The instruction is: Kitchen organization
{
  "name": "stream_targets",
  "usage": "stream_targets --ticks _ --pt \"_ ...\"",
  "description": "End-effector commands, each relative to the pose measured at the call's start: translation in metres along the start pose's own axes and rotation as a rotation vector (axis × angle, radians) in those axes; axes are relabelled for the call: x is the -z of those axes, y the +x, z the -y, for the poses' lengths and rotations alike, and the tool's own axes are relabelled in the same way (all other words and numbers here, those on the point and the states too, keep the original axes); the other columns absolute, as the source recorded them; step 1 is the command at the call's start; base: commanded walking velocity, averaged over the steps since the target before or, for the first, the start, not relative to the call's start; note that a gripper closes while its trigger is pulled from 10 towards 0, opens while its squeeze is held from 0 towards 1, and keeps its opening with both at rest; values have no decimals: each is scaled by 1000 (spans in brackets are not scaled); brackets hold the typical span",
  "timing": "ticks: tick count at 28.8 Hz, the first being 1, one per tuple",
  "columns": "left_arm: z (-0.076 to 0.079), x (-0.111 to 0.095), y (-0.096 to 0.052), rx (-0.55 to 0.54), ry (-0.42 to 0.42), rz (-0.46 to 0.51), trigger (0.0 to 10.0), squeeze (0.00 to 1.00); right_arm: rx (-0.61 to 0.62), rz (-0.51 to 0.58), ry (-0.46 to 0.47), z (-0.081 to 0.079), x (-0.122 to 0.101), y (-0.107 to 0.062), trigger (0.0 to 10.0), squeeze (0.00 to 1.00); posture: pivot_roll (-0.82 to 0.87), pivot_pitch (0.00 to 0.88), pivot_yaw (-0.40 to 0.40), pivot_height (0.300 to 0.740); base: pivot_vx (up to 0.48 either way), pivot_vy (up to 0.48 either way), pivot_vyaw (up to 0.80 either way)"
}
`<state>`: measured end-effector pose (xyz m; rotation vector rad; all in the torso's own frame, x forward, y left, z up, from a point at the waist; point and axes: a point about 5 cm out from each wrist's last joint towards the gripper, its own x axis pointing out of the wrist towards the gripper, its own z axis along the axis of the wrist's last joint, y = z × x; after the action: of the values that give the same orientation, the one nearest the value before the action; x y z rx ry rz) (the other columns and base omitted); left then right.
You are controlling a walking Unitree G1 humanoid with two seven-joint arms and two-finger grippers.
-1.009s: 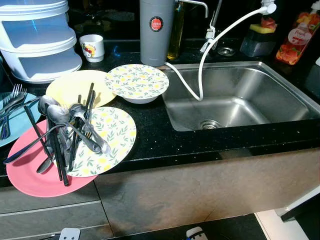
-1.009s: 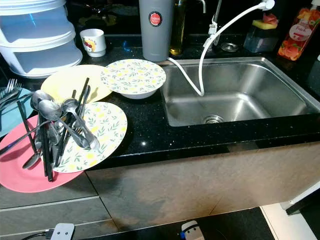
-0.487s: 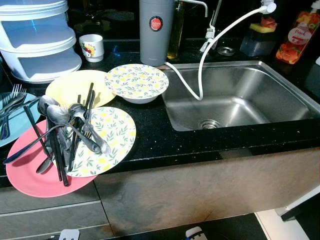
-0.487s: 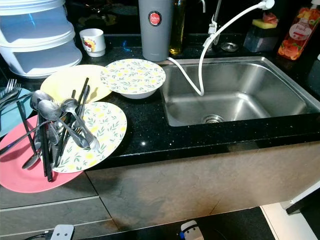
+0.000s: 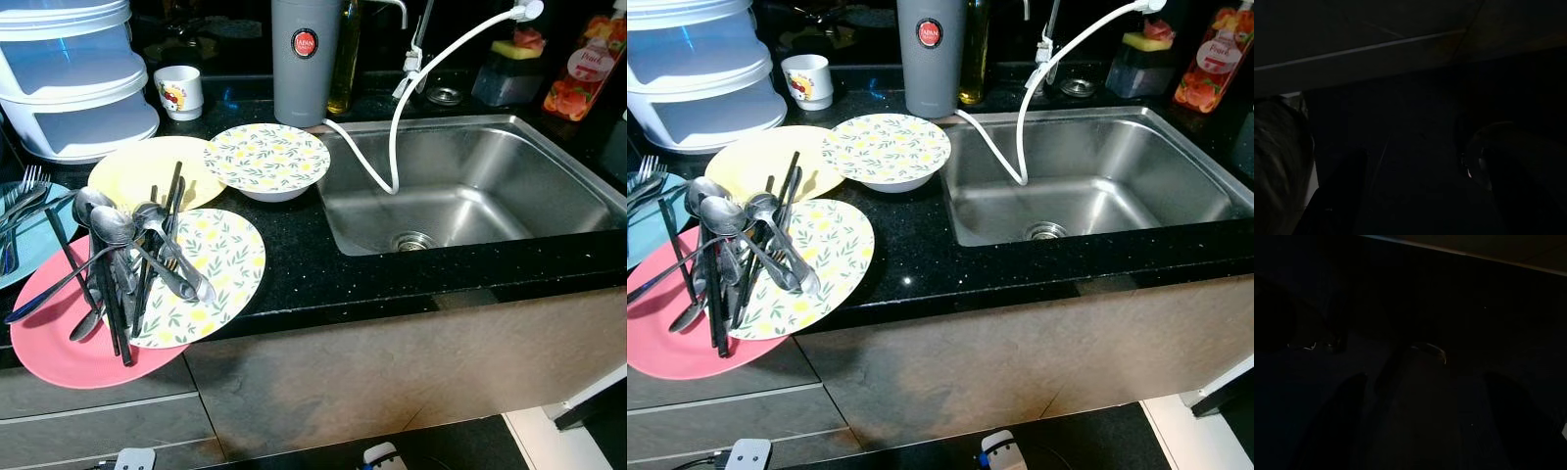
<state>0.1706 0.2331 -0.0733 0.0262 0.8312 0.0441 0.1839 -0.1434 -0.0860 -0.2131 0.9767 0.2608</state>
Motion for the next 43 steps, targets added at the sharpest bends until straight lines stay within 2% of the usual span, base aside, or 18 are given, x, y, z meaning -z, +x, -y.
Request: stream_targets --ticks 1,6,10,16,22,27,43 --pt "-7 7 -4 -12 8 -19 10000 0 -24 -76 24 -9 20 -2 10000 0 132 212 29 740 0 0 0" --pt "-8 -1 -5 -10 8 46 10000 0 -26 -77 27 -9 22 -3 10000 0 140 251 31 740 0 0 0" --pt "-10 -3 -6 -15 7 62 10000 0 -36 -91 20 -12 27 -3 10000 0 152 261 23 740 0 0 0" --pt "-14 -3 -8 -27 5 69 10000 0 -43 -90 15 -13 25 -3 10000 0 157 257 12 740 0 0 0" --pt "-13 -4 -10 -27 6 77 10000 0 -32 -77 8 -6 18 -2 10000 0 152 224 24 740 0 0 0" --pt "-6 -3 -8 -3 38 61 10000 0 -3 -71 22 4 16 -2 10000 0 137 193 27 740 0 0 0" --pt "15 -4 1 12 -12 48 10000 0 53 -54 64 14 16 -4 10000 0 55 104 10 740 0 0 0"
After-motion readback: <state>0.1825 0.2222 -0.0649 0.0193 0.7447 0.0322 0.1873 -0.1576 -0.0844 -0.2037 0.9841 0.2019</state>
